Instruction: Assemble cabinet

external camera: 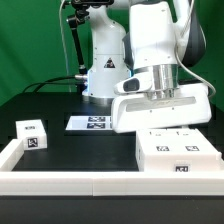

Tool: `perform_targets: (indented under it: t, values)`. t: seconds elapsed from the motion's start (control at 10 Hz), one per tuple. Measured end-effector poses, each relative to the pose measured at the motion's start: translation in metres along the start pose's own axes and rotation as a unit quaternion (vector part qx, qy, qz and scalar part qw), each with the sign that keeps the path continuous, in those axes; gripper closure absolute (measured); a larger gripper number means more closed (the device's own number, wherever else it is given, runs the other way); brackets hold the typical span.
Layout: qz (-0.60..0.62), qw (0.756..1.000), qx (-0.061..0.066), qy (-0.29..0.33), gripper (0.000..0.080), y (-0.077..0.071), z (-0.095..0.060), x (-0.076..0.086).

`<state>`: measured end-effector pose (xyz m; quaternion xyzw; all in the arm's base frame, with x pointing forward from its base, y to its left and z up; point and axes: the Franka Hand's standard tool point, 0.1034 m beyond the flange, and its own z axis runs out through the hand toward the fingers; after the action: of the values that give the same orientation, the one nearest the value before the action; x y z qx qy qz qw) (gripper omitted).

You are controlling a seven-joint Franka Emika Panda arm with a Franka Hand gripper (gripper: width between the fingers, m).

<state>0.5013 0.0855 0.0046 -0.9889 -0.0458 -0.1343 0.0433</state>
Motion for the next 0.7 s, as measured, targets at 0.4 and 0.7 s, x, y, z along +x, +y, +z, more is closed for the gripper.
perform_targets:
  t: [0.4,0.7]
  values:
    - [-0.010,1.000,-0.004,0.013,0.0722,0.0030,-0.0018,-0.0073]
    - [-0.010,1.000,-0.004,0.011,0.0798,0.0030,-0.0016,-0.0078]
